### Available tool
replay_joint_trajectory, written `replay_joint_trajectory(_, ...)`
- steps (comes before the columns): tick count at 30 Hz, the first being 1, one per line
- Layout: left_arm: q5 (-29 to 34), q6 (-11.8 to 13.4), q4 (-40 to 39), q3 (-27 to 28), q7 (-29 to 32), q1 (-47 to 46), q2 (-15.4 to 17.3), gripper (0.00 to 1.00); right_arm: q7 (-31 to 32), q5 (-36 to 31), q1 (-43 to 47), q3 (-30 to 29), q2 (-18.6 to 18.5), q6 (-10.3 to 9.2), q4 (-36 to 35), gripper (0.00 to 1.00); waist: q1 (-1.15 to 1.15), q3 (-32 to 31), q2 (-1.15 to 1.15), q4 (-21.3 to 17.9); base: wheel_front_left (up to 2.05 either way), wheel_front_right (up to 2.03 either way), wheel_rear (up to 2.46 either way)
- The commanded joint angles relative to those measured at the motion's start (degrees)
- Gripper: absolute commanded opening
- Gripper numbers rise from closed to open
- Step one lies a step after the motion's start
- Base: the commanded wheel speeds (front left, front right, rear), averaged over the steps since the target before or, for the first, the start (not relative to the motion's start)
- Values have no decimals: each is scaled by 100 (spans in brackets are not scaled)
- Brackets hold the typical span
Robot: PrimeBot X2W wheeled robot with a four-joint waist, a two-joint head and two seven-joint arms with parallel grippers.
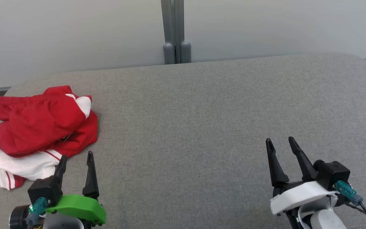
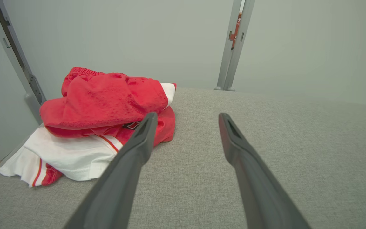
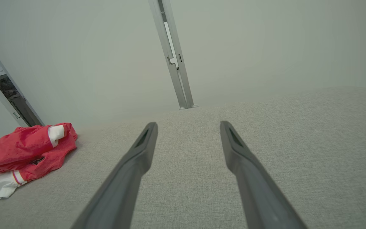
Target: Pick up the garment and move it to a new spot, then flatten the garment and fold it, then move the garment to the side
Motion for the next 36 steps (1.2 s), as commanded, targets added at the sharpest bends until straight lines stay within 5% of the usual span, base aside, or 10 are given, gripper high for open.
replay_joint_trajectory(1,118,40,-82,-14,13,63,52,100,-56,-143,21,12,-27,4,19,100,0,-4,0,4,0,0,0)
replay_joint_trajectory(19,656,255,-260,-33,1,213,85,100,117,-820,20,-358,-29,3,-45,100,0,-34,0,-8,0,0,0)
replay_joint_trajectory(36,378,313,-297,10,73,215,102,100,252,-611,78,-568,-28,3,-75,100,0,-25,0,-3,0,0,0)
